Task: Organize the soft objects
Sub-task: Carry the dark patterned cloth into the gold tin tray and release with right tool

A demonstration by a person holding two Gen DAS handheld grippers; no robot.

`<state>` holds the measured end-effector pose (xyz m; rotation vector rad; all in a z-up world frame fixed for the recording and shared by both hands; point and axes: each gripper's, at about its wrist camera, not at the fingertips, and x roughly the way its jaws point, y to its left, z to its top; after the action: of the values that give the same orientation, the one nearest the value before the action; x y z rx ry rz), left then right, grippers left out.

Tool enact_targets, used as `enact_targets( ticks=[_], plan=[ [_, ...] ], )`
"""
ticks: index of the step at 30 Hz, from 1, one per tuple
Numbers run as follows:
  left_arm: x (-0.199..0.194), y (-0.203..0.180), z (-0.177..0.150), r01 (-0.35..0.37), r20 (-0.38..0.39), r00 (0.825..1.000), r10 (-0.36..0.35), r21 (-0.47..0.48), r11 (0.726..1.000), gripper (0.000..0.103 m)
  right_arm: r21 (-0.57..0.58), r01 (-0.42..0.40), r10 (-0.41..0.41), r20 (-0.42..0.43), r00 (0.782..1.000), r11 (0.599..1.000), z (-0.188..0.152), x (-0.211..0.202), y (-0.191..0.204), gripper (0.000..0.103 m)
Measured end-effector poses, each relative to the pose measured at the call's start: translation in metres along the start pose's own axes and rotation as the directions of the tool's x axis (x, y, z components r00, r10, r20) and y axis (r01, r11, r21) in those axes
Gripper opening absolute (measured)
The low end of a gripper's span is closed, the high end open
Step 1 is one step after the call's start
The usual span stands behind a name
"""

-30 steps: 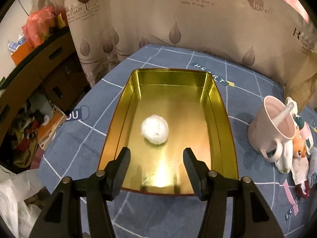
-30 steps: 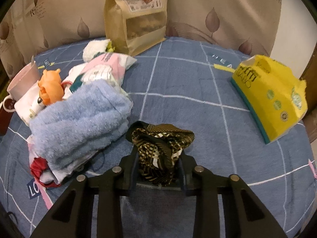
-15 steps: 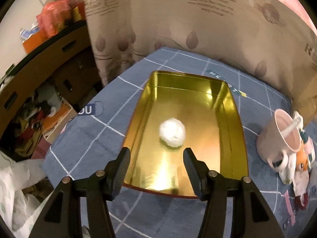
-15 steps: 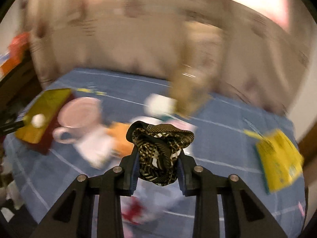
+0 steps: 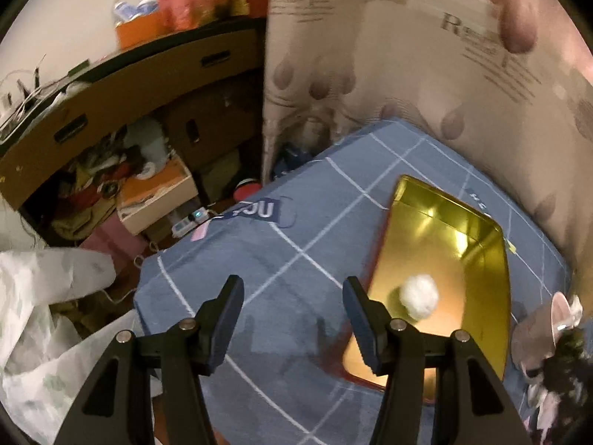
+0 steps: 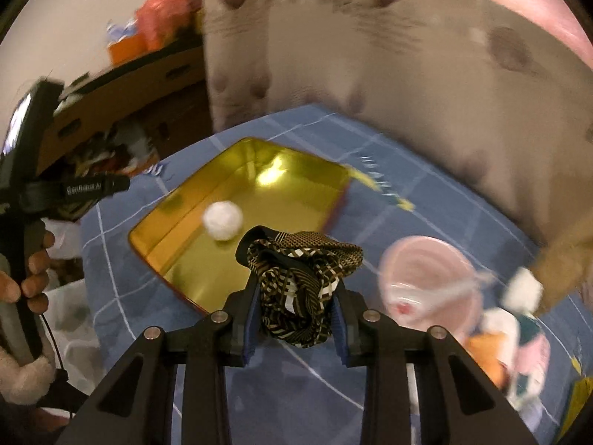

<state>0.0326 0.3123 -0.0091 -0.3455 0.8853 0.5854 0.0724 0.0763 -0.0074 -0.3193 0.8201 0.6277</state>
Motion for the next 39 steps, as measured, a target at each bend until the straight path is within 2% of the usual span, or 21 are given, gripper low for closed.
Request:
enact_targets(
  ticks=[4,7,13,17,21,22,27,33,36,39],
  plan=[
    [-0.002,0.012,0.004,-0.025,0.004,1.000,0.025,-0.026,0.999,0.057,-0.041,-0.027,0.026,-0.039,0.999,0.999,0.016,0.032,0.025,0.030],
    [-0.003,0.017,0.005,-0.018,0.001,1.000,0.018,-0.046,0.999,0.057,-0.043,-0.049,0.046,-0.067,0.997,0.998,0.022,0.051,0.035,0.030],
    [0.000,0.020,0.006,-0.020,-0.001,1.000,0.020,-0.038,0.999,0.057,-0.048,-0.055,0.048,-0.137,0.989,0.997,0.026,0.086,0.046,0.033],
    [0.004,0.020,0.006,-0.023,-0.012,1.000,0.023,-0.056,0.998,0.057,-0.047,-0.049,0.041,-0.154,0.987,0.998,0.025,0.098,0.049,0.035],
    [0.006,0.020,0.005,-0.022,-0.020,1.000,0.021,-0.057,0.998,0.057,-0.053,-0.040,0.031,-0.160,0.987,0.998,0.025,0.102,0.051,0.048],
    [0.007,0.019,0.005,-0.022,-0.021,1.000,0.021,-0.055,0.998,0.057,-0.056,-0.031,0.022,-0.156,0.987,0.998,0.025,0.102,0.052,0.053],
    [0.006,0.016,0.003,-0.009,-0.017,1.000,0.009,-0.044,0.999,0.057,-0.059,-0.012,0.005,-0.126,0.992,0.998,0.028,0.092,0.051,0.065],
    [0.000,0.002,0.000,0.041,0.014,0.999,-0.041,0.020,0.999,0.057,-0.072,0.009,-0.011,-0.032,0.999,0.997,0.026,0.048,0.047,0.065],
    [-0.004,-0.014,-0.005,0.070,0.021,0.997,-0.072,0.076,0.995,0.057,-0.057,0.020,-0.019,0.009,1.000,0.998,0.013,0.016,0.035,0.065],
    [-0.008,-0.029,-0.009,0.091,0.025,0.995,-0.095,0.128,0.988,0.057,-0.039,0.066,-0.065,0.027,0.997,0.997,-0.010,-0.014,0.010,0.067]
  ],
)
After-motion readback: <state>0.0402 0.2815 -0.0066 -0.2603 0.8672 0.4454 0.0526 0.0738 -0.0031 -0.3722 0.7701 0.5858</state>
